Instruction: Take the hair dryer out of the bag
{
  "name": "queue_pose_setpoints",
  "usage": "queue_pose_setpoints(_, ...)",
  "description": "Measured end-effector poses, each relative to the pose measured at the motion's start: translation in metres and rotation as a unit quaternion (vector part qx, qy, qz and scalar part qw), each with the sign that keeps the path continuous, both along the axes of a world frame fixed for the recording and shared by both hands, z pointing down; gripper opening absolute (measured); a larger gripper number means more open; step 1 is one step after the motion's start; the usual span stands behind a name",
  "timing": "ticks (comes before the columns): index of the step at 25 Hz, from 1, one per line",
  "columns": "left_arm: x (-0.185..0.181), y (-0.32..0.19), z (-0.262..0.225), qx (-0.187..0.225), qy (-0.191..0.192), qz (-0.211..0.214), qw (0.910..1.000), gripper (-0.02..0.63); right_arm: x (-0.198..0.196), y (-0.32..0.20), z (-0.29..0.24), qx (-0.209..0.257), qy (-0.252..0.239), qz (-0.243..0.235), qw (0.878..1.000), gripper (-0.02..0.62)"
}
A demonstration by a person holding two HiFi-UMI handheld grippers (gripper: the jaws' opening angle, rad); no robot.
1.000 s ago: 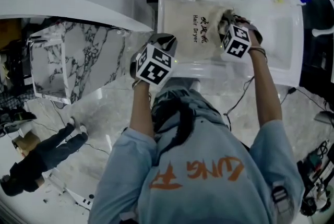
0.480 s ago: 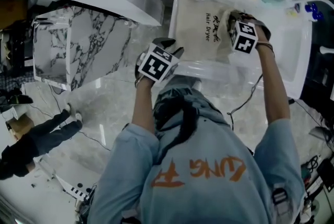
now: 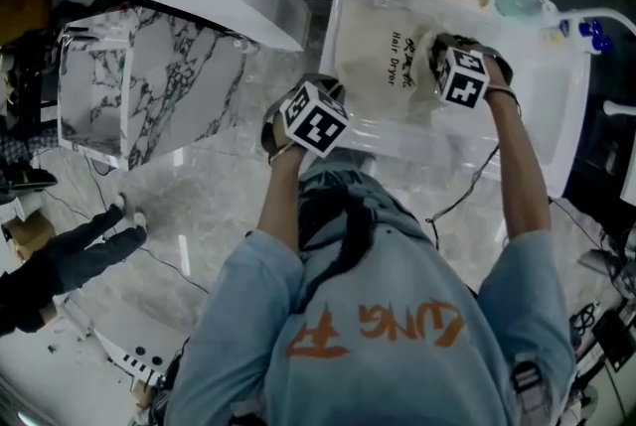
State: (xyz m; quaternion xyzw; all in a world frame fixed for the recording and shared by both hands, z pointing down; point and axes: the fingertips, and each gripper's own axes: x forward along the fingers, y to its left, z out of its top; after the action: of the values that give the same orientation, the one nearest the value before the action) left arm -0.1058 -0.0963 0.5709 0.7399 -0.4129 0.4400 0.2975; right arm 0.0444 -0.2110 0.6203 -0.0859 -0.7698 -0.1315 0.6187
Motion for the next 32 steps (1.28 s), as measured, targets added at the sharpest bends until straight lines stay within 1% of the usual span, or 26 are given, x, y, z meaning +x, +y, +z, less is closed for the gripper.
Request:
queue_pose_setpoints(2,0.002,-0.001,0.001,-0.003,-0.012,0.013,0.9998,0.012,0.002,0.002,-0.003,0.006,0.002,-0.001,1.0,0.221)
queue_pose_setpoints(4,0.004,0.0,0.002,-0.007,-0.021,0.025,0.9994,0.008,0.005,0.004,-0.01,0.016,-0.006,0.001,1.0,0.219)
queue_pose_setpoints(7,0.003,0.0,0.003,-0.008,-0.028,0.031,0.9991,0.005,0.008,0.003,-0.025,0.038,-0.029,0.013,0.999,0.213)
queue_pose_setpoints(9,0.002,-0.001,0.002,-0.003,-0.031,0.031,0.999,0.005,0.012,0.004,-0.037,0.044,-0.048,0.026,0.998,0.212)
queue_pose_setpoints(18,-0.008,-0.013,-0.006,0.051,-0.053,-0.01,0.9973,0.005,0.051,0.032,-0.061,0.08,-0.071,0.046,0.993,0.202)
queue_pose_setpoints(24,-0.012,-0.026,-0.014,0.091,-0.064,-0.036,0.9932,0.005,0.066,0.06,-0.077,0.104,-0.084,0.031,0.991,0.199)
queue_pose_setpoints(29,-0.016,-0.03,-0.017,0.113,-0.068,-0.048,0.9902,0.005,0.076,0.085,-0.083,0.106,-0.094,0.022,0.99,0.196)
queue_pose_setpoints(32,-0.026,-0.032,-0.02,0.123,-0.082,-0.063,0.987,0.003,0.088,0.095,-0.088,0.116,-0.093,0.024,0.989,0.195)
